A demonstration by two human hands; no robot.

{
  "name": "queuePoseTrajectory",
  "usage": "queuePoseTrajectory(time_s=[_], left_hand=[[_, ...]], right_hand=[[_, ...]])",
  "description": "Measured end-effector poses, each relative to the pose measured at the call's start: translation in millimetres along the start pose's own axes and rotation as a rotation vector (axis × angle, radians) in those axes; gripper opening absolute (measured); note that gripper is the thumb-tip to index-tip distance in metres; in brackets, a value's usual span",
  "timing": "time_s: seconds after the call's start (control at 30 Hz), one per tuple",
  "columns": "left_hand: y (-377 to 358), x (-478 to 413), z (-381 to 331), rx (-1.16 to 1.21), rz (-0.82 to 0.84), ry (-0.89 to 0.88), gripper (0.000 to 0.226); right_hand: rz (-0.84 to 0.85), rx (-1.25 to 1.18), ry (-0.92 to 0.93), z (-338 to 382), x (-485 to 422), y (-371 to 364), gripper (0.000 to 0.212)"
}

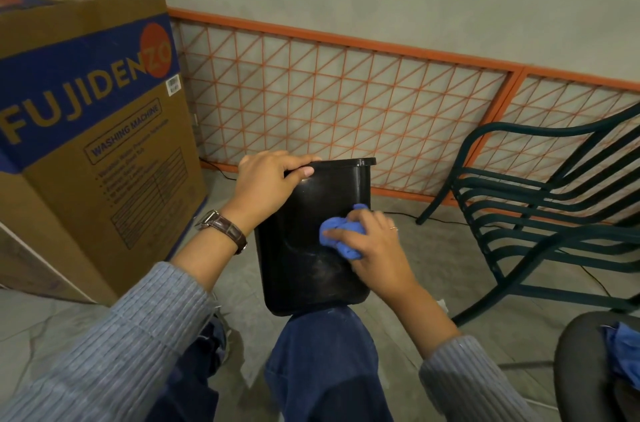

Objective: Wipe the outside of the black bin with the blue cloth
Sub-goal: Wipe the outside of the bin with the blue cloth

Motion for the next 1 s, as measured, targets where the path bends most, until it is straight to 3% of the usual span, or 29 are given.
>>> queuePoseTrajectory(time_s=[0.13, 0.3, 0.5, 0.77, 0.93, 1.0], left_hand=[[-1, -1, -1, 0.018, 0.004, 0.006, 0.029], [0, -1, 9, 0.031, 0.004, 0.034, 0.027], [-2, 0, 23, 0.099, 0.034, 0.117, 0.03], [-1, 1, 26, 0.151, 0.061, 0.151, 0.026], [0, 2, 18, 0.174, 0.065, 0.12, 0.027], [-1, 3, 18, 0.178, 0.06, 0.11, 0.027]], right_hand=[[-0.127, -0.096, -0.177, -17, 7, 10, 0.023], [0.068, -0.112, -0.107, -17, 44, -10, 0.054], [0.099, -0.108, -0.234, -57, 52, 3, 0.03], [0.273, -0.096, -0.051, -30, 93, -10, 0.035], [0.212, -0.078, 0.099, -12, 75, -9, 0.032], [0.099, -0.108, 0.01, -15, 61, -3, 0.033]])
Point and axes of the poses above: each hand's wrist, its own x-axis away from the middle knuckle, its own y-axis out of the back of the hand, z = x × y, the point moved 7 cm from there along -x, towards the middle knuckle, and after that the axes turned 3 degrees about y, right-handed, at the moved point
